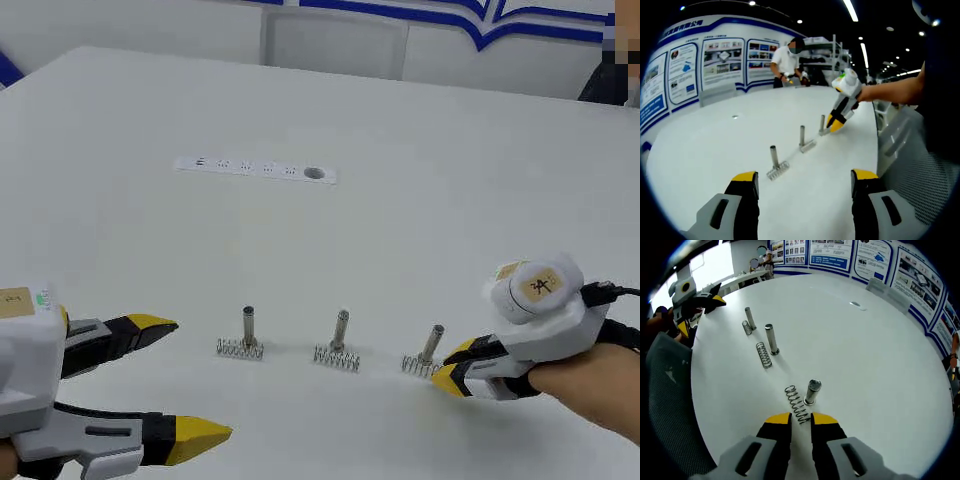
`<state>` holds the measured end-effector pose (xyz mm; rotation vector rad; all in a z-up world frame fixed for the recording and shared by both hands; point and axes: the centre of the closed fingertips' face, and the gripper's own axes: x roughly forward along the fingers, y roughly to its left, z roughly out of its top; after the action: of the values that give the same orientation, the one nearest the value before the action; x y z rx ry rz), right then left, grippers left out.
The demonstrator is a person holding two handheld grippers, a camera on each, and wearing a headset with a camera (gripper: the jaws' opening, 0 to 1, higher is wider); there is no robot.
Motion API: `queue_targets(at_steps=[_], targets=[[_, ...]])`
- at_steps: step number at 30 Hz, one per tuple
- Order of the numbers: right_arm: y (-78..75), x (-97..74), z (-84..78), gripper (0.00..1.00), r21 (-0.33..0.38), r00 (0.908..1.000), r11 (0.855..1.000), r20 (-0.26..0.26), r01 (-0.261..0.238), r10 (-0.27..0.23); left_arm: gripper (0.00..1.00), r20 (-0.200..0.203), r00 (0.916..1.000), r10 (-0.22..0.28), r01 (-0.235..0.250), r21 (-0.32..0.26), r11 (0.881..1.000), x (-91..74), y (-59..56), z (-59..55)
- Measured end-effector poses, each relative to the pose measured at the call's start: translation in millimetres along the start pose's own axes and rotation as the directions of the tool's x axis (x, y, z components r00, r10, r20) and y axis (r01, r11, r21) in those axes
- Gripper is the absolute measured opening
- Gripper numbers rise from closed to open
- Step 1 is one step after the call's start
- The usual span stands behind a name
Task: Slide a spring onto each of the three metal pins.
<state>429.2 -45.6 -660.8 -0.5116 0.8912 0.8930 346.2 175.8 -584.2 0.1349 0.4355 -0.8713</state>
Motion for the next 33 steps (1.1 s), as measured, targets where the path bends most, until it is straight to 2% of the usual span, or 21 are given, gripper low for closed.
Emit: queue_targets(at_steps=[7, 18, 25, 33], targets=[[1.6, 2.6, -2.7, 0.15, -0.043, 0.9992, 0.999, -0.024, -0.031, 0.03, 0.76, -0.006, 1.0, 0.001, -0.001, -0.009, 1.0, 1.1, -1.0, -3.3], [10.5, 1.9, -5.6, 0.11, -0.051, 0.9968, 0.996, -0.046, -0.068, 0.066, 0.74, -0.018, 0.9995, -0.024, 0.024, -0.007, 1.0, 5.5, -10.4, -6.8], [25.0, -6.0, -4.6, 0.11, -0.071, 0.9951, 0.993, -0.042, -0.092, 0.089, 0.7, -0.043, 0.9953, -0.087, 0.088, 0.026, 0.996, 14.7, -26.5, -7.5], [41.9, -13.4, -0.2, 0.11, -0.096, 0.9918, 0.987, -0.033, -0.126, 0.124, 0.64, -0.078, 0.9815, -0.175, 0.181, 0.086, 0.98, 35.4, -44.8, -5.0]])
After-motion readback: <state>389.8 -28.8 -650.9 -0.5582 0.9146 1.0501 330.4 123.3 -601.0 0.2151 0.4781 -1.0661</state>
